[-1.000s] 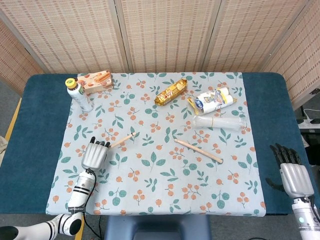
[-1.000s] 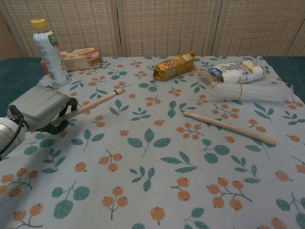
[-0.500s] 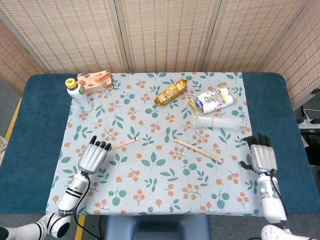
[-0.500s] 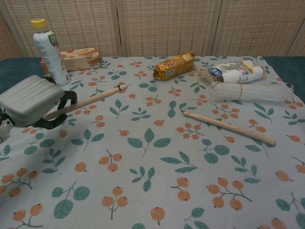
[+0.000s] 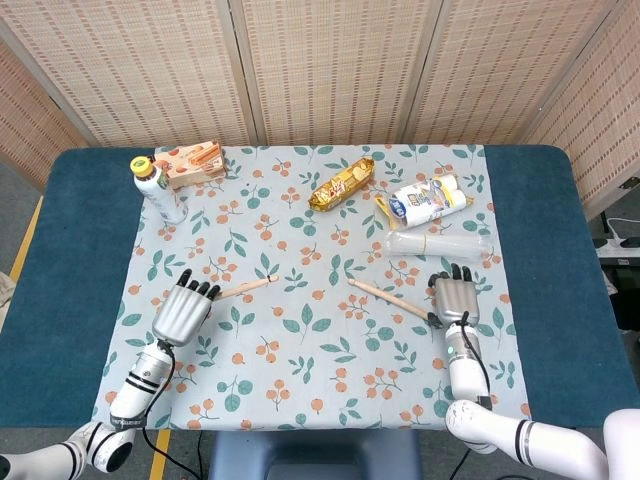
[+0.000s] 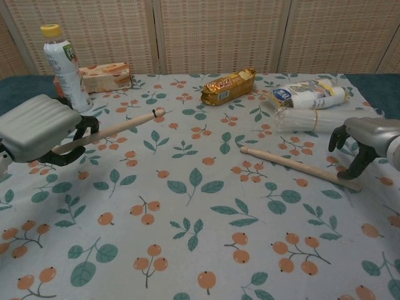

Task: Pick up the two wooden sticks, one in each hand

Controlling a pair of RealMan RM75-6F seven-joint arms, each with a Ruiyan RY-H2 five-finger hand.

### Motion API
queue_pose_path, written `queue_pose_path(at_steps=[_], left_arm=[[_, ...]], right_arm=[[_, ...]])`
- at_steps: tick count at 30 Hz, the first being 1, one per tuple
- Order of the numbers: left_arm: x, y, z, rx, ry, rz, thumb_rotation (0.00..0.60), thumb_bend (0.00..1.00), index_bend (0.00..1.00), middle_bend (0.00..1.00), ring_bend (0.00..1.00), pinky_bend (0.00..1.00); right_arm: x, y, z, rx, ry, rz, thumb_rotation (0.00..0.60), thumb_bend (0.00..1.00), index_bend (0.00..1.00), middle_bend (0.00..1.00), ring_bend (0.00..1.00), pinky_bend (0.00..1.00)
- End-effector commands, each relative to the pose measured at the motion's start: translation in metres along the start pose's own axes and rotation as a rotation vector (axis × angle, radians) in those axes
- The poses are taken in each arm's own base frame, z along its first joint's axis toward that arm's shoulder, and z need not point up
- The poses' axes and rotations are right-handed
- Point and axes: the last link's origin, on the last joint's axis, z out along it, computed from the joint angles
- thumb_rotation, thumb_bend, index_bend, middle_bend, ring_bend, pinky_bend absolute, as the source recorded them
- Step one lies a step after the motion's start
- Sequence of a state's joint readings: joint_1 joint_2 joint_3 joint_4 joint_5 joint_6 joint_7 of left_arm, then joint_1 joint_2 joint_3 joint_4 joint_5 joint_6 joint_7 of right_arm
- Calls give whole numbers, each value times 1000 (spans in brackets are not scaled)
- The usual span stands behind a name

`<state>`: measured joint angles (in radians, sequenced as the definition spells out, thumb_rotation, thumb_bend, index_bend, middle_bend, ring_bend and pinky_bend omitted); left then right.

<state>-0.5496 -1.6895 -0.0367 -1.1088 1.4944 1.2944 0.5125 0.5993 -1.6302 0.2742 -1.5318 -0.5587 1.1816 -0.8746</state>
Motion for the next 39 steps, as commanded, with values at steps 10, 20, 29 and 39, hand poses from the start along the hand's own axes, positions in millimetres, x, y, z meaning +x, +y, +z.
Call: queue_pose_path(at_steps=[10,20,29,39], left_arm=[[1,-1,-1,-6,3,1,600,633,786,867,583,310],[0,0,1,-19,1,1,600,636,786,868,583,310],[1,-2,0,-27,4,-5,600,635,786,868,583,309],[1,-6,0,-17,4,-10,600,635,786,867,583,309]], right_arm=[[8,7,-15,18,-23,12,600,192,322,236,0,0],[-5,-20,-11,34,-58,-8,600,218,363,260,21,0],[-7,-34,-5,16,-48,-19,600,229,390,280,41,0],[-11,-43,-4,15,-45,-73,600,284,504,358,128,0]])
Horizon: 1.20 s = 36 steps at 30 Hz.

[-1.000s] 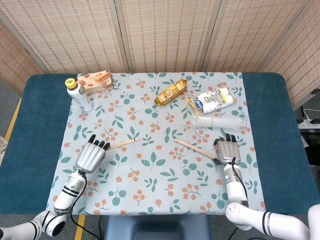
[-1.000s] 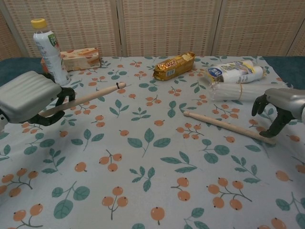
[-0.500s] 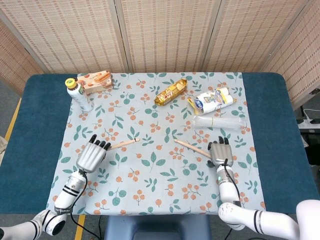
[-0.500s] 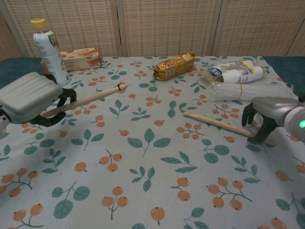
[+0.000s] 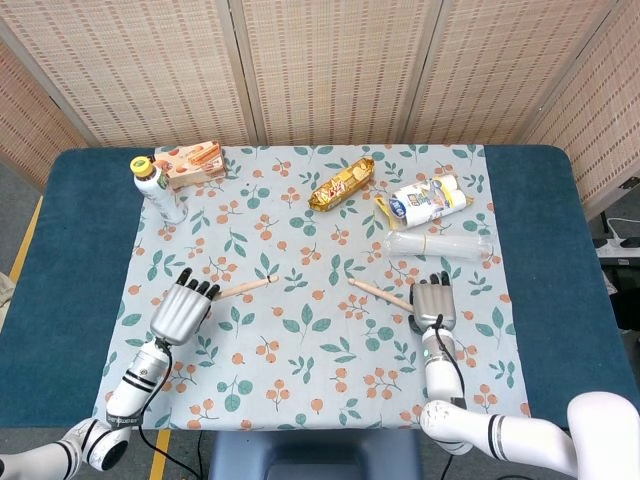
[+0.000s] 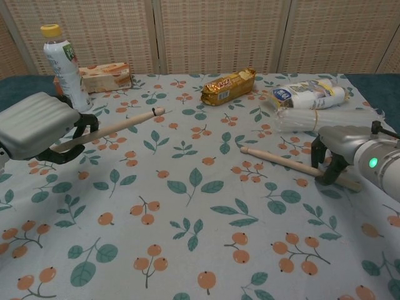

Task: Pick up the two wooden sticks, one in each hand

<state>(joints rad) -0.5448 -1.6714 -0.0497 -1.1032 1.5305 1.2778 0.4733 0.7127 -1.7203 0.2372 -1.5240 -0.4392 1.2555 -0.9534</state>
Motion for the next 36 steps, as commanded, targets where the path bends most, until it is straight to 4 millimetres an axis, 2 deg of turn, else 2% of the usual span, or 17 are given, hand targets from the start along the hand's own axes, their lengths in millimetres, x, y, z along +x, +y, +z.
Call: queue_pose_path(at_steps=[1,14,16,20,23,27,36], left_arm=[[0,-1,0,2,-1,-2,600,636,786,867,583,309],[1,-2,-2,-4,8,-11,600,635,786,868,583,309],[1,-3,-2,-2,8,-12,600,636,786,868,583,309],[1,-4,-3,0,8,-13,600,635,786,867,583,309],[1,-4,-3,-1,6,-15,600,635,785,868,583,310],[1,-2,-2,-6,7,-12,600,634,786,867,583,310],[1,-2,-3,-3,3,-15,600,635,786,867,583,310]], right_arm=[[-1,-1,0,-6,-1,-29,600,288,507,359,129,0],[-2,-10,-5,-26,8,-141,600,292,518,374,157,0],[-2,-11,-5,-26,12,-151,600,336,544,395,192,0],[-3,-11,-6,-31,17,-159,600,466,681,506,330,0],[-3,-10,-6,-38,16,-176,600,519,735,561,383,0],[-2,-8,-7,-39,23,-176,600,525,767,627,408,0],[9,-6,-10,-22,52,-183,600,573,776,649,420,0]])
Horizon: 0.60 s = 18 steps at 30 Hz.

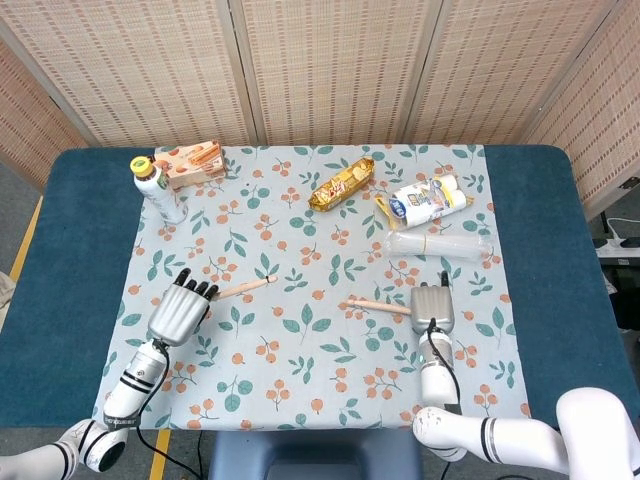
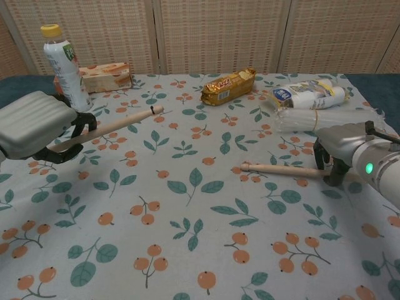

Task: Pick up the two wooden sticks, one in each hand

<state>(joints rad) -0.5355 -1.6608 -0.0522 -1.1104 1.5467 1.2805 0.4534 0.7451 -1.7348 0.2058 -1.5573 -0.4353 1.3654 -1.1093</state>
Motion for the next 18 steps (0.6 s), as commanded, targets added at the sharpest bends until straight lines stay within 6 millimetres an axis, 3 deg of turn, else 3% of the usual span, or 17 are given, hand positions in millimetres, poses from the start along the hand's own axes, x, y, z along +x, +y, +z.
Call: queue_pose_path(at_steps=[1,6,18], left_arm=[[0,-1,0,2,-1,-1,600,635,786,867,583,310],[0,-1,0,4,-1,-8,600,635,786,867,583,310],[0,-1,-1,7,0,-5,600,629,786,867,586,310]], right_arm=[[5,0,-3,9,14,-14,600,579,776,659,429,0],[12,0,-8,18,45,-68,600,591,779,681,448,0],[-4,7,-2,15,22,-63,600,650,840,746,517,0]])
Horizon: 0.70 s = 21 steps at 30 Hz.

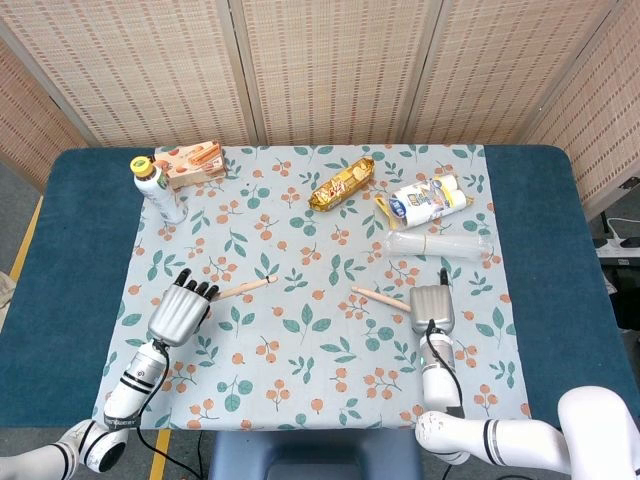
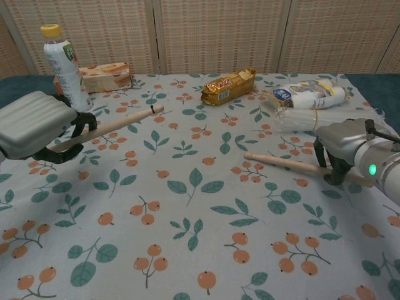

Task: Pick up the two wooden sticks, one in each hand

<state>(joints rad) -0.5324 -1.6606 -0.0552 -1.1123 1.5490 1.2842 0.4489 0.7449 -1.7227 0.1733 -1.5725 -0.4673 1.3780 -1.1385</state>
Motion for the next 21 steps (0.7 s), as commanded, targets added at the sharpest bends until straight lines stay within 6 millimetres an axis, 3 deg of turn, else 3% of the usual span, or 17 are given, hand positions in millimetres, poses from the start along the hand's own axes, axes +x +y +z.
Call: queue_pose_path(at_steps=[1,8,14,21], left_arm=[[-2,-1,0,4,-8,2,600,628,786,867,586,310],[-4,1,2,2,-20,11,600,633,786,868,587,310],[-4,2,3,6,-21,14,600,633,786,868,586,309],[-2,-1,3,13,-12,14,600,632,786,868,586,310]], right_arm=[[-6,6,3,-4,-4,-1,600,653,849,752,523,0],[-23,16,11,-6,-38,-4,600,655,855,757,528,0],[-23,19,13,-3,-44,-6,600,655,864,766,537,0],[-14,24,10,14,6,49,600,705,955,846,617,0]])
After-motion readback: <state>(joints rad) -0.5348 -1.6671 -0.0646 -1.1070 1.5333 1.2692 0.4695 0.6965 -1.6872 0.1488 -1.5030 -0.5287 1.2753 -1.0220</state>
